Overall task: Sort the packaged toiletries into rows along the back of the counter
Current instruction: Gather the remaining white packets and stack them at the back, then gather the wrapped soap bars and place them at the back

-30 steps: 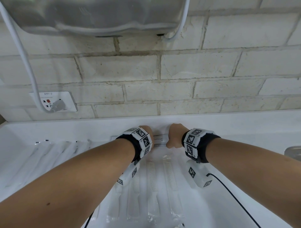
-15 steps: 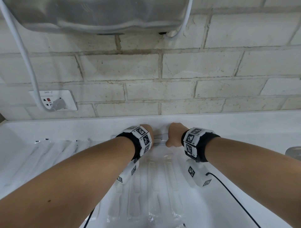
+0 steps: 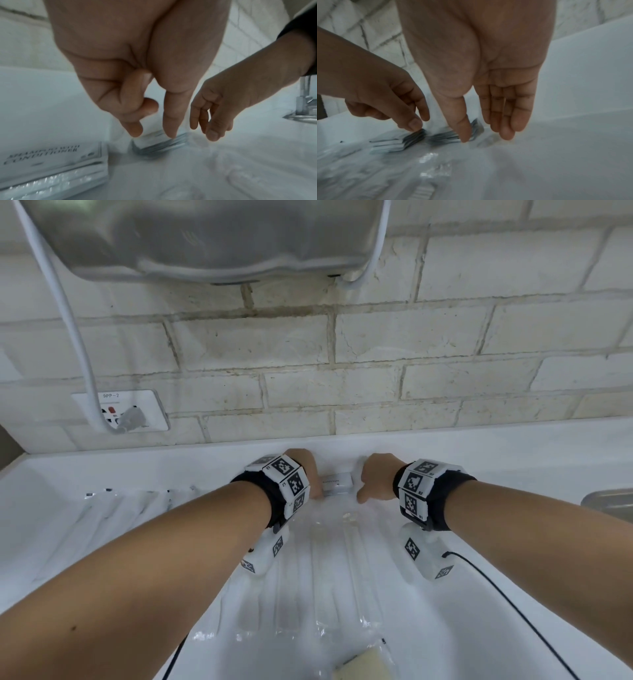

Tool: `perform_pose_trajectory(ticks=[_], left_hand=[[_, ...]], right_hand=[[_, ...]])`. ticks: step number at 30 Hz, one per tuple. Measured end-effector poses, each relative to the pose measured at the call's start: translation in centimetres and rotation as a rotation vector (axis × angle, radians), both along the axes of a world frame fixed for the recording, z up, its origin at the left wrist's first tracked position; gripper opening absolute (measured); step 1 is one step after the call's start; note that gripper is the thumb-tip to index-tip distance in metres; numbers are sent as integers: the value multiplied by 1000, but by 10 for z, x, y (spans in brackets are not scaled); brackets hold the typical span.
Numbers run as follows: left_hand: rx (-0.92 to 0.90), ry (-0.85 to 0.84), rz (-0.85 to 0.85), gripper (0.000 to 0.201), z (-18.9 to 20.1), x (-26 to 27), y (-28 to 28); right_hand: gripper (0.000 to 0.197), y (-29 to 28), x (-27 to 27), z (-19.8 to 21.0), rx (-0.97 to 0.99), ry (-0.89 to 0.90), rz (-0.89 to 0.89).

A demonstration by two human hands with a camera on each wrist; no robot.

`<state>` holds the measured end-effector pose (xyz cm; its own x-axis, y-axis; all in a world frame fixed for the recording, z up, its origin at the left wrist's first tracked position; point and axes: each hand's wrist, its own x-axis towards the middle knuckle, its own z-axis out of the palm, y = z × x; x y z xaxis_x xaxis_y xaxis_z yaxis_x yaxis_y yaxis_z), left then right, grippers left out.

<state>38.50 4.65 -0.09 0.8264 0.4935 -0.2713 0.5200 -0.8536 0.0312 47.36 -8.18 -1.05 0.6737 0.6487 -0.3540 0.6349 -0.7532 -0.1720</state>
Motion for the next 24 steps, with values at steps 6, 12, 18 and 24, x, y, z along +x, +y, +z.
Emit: perform_pose_trajectory(ticks=[6, 12, 18, 24], left_hand=[[-130, -86, -69, 41, 27, -61, -53], [-256, -127, -134, 40, 13, -149, -130], [-190, -42, -123, 31, -15, -208, -180], [-156, -32, -123, 27, -14, -238, -202]], right_hand=[[51, -59, -59, 36, 54, -13, -13], [53, -128, -157, 56, -34, 153, 35], [55, -188, -231, 41, -272, 293, 40], [43, -226, -267, 23, -301, 253, 46]])
